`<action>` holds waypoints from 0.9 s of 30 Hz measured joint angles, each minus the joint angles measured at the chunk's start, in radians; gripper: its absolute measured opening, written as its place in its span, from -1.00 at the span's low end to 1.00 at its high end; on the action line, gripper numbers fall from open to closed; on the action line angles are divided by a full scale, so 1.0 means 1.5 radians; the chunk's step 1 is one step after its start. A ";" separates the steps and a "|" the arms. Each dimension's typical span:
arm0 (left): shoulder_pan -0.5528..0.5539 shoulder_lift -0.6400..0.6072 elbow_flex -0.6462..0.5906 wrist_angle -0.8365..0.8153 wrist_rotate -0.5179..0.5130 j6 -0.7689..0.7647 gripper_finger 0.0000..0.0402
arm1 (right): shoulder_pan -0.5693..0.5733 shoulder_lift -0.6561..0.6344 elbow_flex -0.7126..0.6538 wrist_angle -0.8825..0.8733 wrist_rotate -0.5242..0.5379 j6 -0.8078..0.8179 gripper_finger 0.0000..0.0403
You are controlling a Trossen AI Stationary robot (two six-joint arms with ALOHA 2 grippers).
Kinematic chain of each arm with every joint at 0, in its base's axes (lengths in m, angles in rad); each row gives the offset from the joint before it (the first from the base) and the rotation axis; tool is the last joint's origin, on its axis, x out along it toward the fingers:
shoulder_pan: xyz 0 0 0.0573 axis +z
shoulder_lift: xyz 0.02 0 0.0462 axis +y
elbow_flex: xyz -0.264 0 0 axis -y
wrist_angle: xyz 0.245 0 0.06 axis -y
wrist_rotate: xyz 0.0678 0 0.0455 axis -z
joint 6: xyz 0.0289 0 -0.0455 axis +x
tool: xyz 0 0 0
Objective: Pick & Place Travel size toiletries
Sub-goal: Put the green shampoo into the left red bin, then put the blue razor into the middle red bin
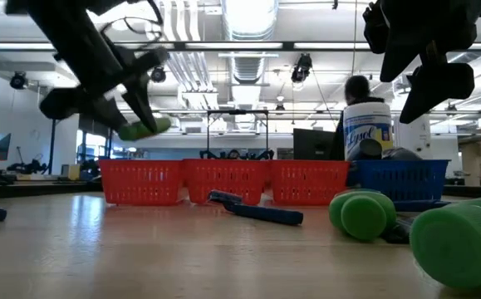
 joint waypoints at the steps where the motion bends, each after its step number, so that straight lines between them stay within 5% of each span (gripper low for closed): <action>1: 0.017 0.003 -0.008 0.019 0.012 0.014 -0.23 | 0.000 0.000 0.000 0.000 0.001 0.003 0.83; 14: 0.069 0.030 -0.022 0.072 0.104 0.020 -0.07 | 0.000 0.000 0.000 0.001 0.002 0.015 0.83; 27: 0.061 0.030 0.009 0.074 0.105 0.061 0.06 | 0.010 0.000 0.000 0.000 -0.005 0.002 0.83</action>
